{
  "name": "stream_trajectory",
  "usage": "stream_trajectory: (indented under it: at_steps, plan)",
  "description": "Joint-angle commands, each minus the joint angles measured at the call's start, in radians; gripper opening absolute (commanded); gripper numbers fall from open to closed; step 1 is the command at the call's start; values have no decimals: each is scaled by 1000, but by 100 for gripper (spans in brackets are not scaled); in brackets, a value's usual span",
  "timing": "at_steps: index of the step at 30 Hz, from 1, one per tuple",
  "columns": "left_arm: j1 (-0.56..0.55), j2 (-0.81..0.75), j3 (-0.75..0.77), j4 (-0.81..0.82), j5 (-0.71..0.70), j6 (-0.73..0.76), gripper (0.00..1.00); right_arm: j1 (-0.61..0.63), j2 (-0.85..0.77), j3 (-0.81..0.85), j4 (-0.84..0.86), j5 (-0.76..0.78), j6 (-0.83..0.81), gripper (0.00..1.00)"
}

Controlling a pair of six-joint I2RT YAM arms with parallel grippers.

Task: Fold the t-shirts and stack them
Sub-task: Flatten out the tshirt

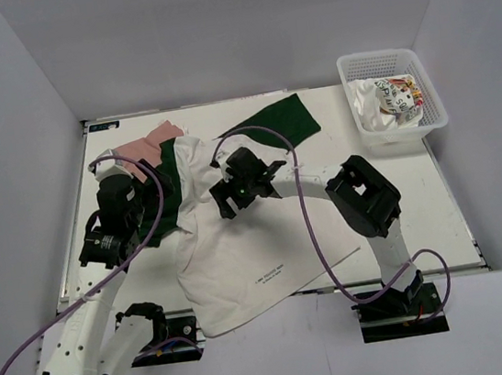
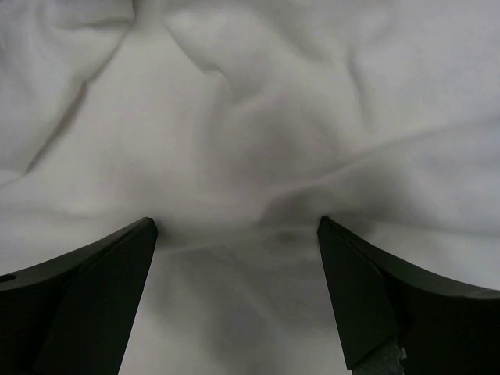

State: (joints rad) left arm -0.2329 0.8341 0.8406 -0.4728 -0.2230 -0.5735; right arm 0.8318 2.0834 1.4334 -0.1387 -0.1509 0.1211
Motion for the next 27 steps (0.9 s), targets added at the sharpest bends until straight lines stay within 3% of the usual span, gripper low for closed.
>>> stream_trajectory:
  at_steps: [1, 6, 14, 18, 21, 23, 26, 27]
  plan:
    - [-6, -6, 14, 14, 14, 14, 100, -14, -35, -103, -90, 114, 28, 90]
    - [-6, -15, 3, 14, -33, 14, 100, -98, -241, -437, -93, 240, 193, 90]
    - [-6, 14, 31, -44, -87, -14, 100, -385, -575, -744, -171, 189, 345, 90]
    - [-6, 36, 40, -44, -87, -14, 100, -511, -709, -769, -170, 91, 295, 90]
    - [-6, 69, 49, -53, -102, -25, 100, -553, -758, -709, -254, 236, 229, 90]
    - [-6, 132, 72, -64, -111, -37, 100, -557, -778, -668, -272, 255, 175, 90]
    - [3, 227, 83, -64, -111, -110, 100, -551, -799, -692, -222, 98, 137, 90]
    - [13, 249, 92, -64, -111, -155, 100, -553, -810, -702, -178, -29, 126, 90]
